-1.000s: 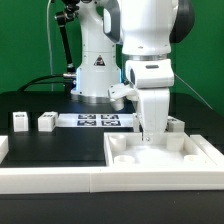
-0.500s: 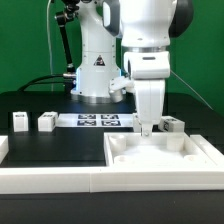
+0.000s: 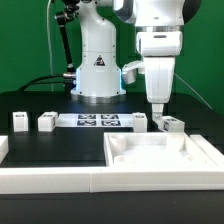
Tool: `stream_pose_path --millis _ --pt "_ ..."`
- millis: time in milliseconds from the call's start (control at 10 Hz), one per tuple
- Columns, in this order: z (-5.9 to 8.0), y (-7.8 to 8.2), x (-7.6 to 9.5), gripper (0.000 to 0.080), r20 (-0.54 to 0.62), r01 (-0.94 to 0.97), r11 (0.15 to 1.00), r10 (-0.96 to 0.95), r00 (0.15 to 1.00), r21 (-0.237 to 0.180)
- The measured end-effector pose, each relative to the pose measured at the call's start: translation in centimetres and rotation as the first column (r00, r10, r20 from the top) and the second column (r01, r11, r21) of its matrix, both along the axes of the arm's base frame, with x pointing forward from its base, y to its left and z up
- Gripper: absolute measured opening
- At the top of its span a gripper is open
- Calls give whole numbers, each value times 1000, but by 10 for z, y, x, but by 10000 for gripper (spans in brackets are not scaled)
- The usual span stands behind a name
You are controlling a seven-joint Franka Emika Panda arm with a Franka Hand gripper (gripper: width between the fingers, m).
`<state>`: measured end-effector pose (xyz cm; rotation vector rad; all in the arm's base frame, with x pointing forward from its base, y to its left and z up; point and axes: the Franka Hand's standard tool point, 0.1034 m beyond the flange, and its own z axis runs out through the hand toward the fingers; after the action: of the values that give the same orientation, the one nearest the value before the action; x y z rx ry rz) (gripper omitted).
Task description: Assemble square table
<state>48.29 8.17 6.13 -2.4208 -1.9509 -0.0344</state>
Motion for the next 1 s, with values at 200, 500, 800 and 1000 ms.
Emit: stream_pose_path --millis 200,500,800,1000 --pt "0 0 0 649 -1 14 1000 -14 1000 0" --pt "-2 4 -5 649 0 280 960 -280 960 6" --pt "-3 27 -14 649 -22 609 793 -609 793 -3" --pt "-4 32 -16 649 -37 714 700 -714 699 -5"
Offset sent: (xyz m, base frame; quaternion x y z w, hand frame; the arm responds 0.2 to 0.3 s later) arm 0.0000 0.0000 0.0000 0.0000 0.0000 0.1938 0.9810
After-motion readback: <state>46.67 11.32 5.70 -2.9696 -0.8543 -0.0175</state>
